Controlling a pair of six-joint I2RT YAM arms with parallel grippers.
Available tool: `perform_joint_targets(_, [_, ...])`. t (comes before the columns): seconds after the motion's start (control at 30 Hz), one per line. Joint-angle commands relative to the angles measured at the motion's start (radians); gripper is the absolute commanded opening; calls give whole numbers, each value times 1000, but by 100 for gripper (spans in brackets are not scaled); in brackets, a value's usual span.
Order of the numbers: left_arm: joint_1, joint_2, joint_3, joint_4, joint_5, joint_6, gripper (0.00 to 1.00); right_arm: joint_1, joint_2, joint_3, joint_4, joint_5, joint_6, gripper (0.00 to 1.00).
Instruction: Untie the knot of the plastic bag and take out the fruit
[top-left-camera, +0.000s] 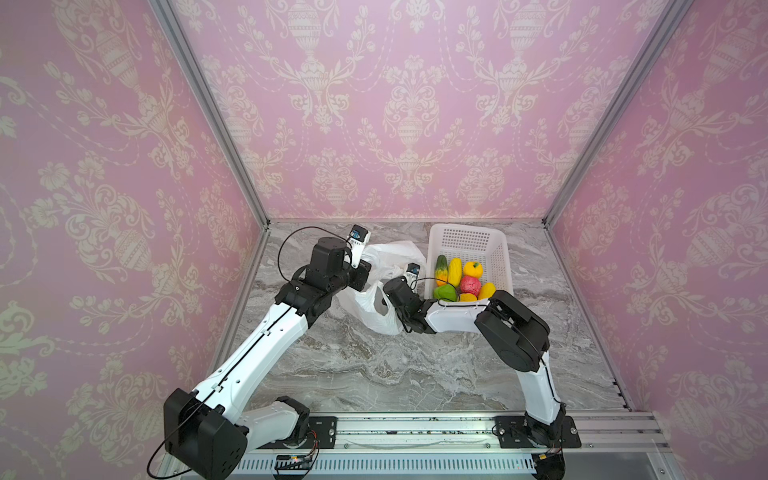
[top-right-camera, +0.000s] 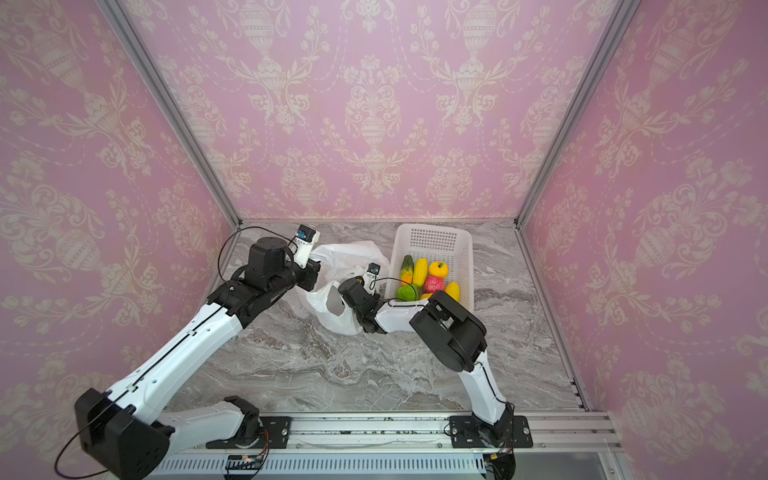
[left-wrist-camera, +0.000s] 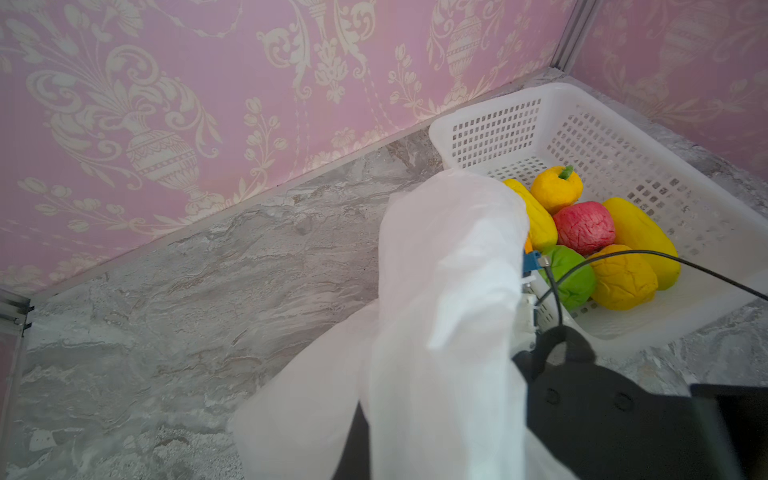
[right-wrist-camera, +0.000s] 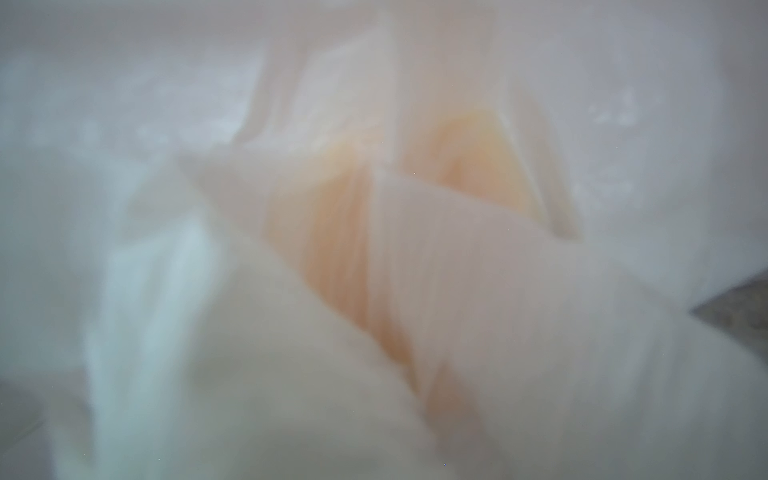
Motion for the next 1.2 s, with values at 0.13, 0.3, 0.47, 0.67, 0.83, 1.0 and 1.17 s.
perform_joint_targets(0.13, [22, 30, 38, -54, -67, 7, 0, 26, -186, -174, 197, -64, -96, 27])
perform_joint_targets(0.3, [31, 42, 42, -62, -86, 8, 0, 39, -301, -284, 257, -102, -126, 27])
perform_joint_targets(0.47, [41, 59, 50, -75, -95, 5, 0, 57, -411, -378, 288, -104, -156, 28])
perform_joint_targets(0.67, [52, 73, 56, -89, -128, 9, 0, 63, -459, -481, 412, -110, -230, 35])
perform_joint_targets(0.83, [54, 75, 60, -86, -82, 2, 0, 77, -380, -515, 422, -102, -200, 35])
perform_joint_targets(1.0, [54, 50, 52, -72, -79, 1, 0, 126, -246, -531, 506, -84, -197, 41])
perform_joint_targets(1.17, [54, 40, 47, -66, -72, 2, 0, 132, -201, -514, 494, -85, -181, 50])
